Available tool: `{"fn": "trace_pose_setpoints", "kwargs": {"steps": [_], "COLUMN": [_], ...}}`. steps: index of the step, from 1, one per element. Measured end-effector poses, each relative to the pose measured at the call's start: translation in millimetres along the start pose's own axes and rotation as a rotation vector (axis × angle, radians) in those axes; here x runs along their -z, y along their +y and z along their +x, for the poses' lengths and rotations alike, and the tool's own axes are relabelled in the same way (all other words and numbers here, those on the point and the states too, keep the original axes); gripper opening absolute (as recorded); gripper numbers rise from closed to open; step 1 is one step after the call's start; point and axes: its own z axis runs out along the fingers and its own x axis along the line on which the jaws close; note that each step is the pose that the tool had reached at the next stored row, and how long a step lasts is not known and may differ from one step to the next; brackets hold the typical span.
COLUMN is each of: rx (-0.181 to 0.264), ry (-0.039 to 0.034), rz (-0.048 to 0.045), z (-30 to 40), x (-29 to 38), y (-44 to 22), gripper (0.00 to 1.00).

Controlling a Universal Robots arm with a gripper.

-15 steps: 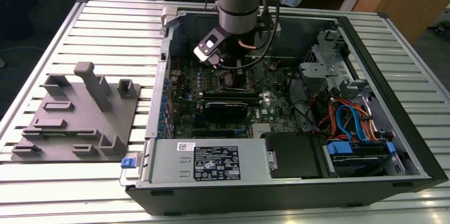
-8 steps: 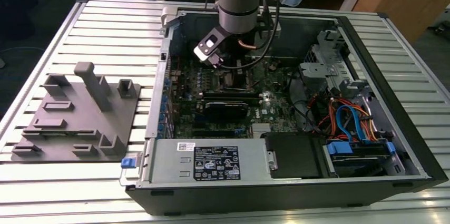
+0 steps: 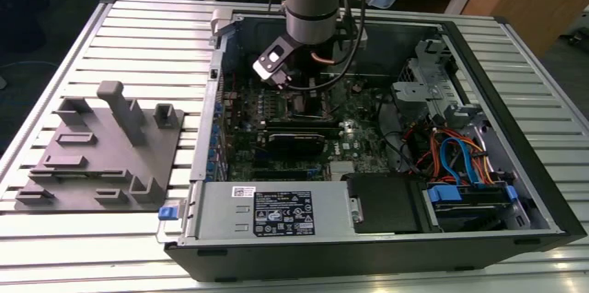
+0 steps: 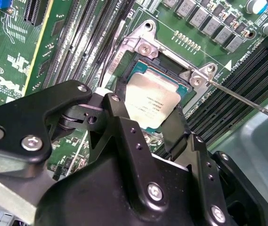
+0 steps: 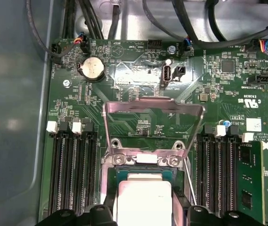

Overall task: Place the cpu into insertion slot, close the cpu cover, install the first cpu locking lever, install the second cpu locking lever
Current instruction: 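Place the cpu into insertion slot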

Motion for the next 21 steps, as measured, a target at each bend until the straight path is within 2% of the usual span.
{"fn": "trace_pose_setpoints", "kwargs": {"steps": [10, 21], "rx": [-0.021, -0.022], "ry": [0.0003, 0.001], "rz": [-0.0005, -0.0004], "z": [-0.7, -0.8], "x": [-0.7, -2.6], "y": [0.0, -0.2], "gripper": [0.54, 0.54]}}
